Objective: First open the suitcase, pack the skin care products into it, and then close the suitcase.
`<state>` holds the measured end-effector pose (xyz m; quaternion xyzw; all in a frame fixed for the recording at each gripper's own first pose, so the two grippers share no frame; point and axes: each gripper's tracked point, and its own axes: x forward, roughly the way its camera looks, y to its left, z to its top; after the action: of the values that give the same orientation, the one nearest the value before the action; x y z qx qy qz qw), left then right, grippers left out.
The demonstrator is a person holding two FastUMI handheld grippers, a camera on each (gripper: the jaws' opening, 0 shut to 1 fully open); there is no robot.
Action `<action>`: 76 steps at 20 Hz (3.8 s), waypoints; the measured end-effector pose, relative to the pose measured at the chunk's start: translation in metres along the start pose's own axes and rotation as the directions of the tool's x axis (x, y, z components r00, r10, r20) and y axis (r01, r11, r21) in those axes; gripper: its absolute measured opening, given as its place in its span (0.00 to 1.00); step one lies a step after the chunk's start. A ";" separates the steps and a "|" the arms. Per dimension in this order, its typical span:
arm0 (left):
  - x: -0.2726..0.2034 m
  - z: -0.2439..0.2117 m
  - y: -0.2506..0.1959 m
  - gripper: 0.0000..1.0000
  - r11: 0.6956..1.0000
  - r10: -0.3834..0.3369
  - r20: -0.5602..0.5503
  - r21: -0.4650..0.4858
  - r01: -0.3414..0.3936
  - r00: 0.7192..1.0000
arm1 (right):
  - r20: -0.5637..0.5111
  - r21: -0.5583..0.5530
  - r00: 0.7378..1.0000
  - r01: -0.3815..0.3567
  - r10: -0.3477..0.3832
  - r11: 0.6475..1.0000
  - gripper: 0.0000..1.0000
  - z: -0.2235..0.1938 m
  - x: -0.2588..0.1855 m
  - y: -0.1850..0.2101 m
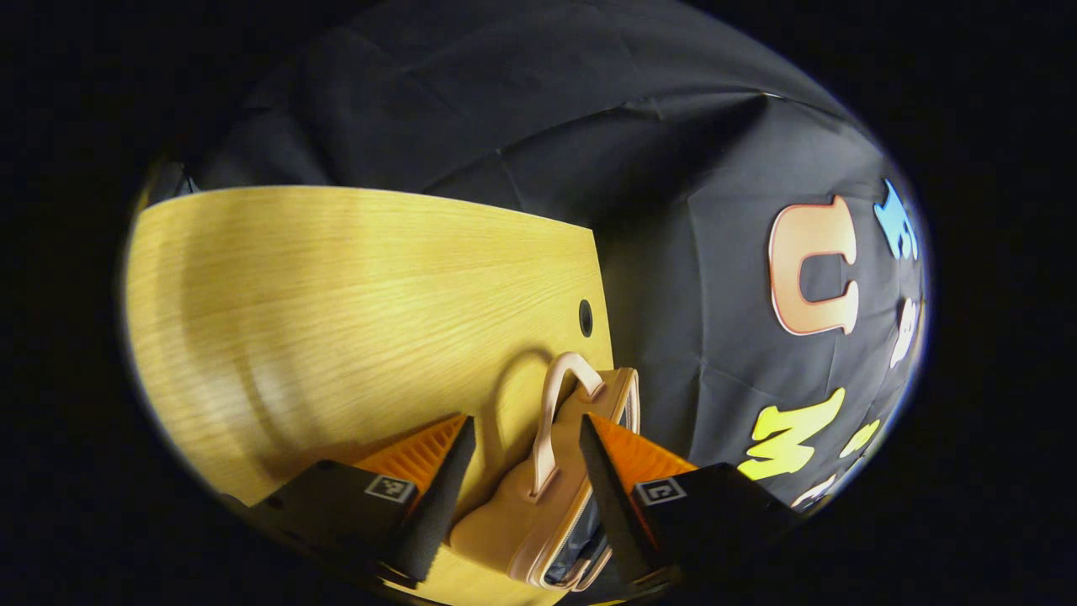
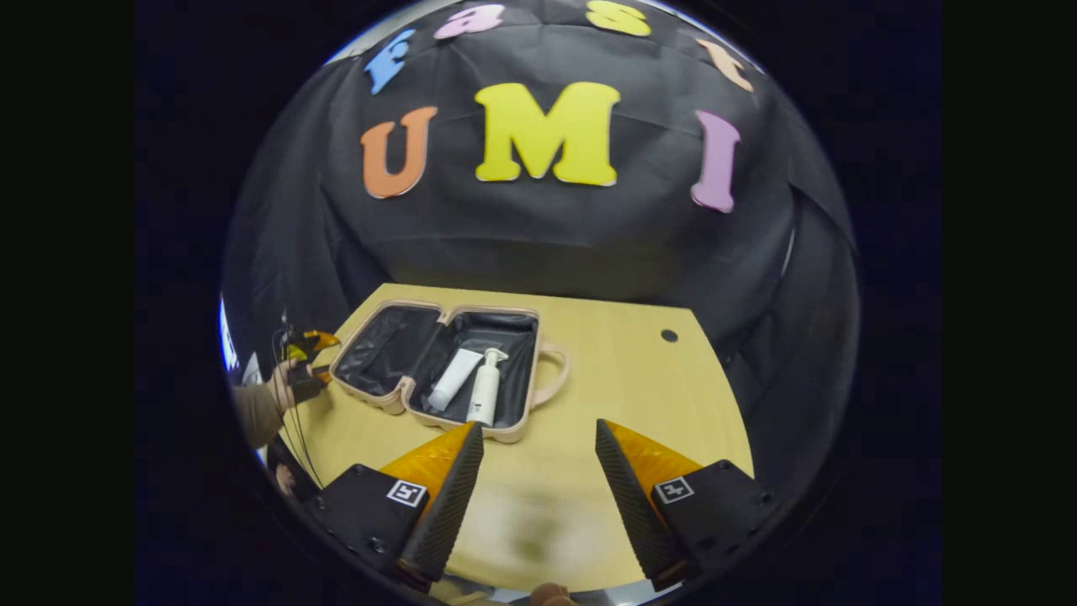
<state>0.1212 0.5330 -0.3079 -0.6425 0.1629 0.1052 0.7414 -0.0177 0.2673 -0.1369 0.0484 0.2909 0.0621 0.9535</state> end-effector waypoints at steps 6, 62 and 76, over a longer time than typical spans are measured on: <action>0.006 -0.005 -0.005 0.37 0.989 -0.082 -0.018 -0.124 0.079 0.996 | 0.053 0.041 0.995 0.079 -0.082 0.996 0.79 0.011 -0.017 -0.036; 0.043 -0.503 -0.150 0.04 -0.079 0.060 0.115 0.991 -0.111 0.991 | 0.085 0.075 0.992 0.089 -0.095 0.993 0.80 -0.009 -0.031 -0.334; -0.053 -0.467 -0.248 0.97 0.115 -0.089 0.154 0.983 -0.143 0.984 | 0.234 -0.020 0.972 0.011 -0.006 1.000 0.80 0.066 -0.031 -0.245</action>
<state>0.1132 0.0374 -0.1164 0.0286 0.1379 0.0394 0.9892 0.0162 0.0172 -0.0966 0.0439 0.1762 0.0552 0.9818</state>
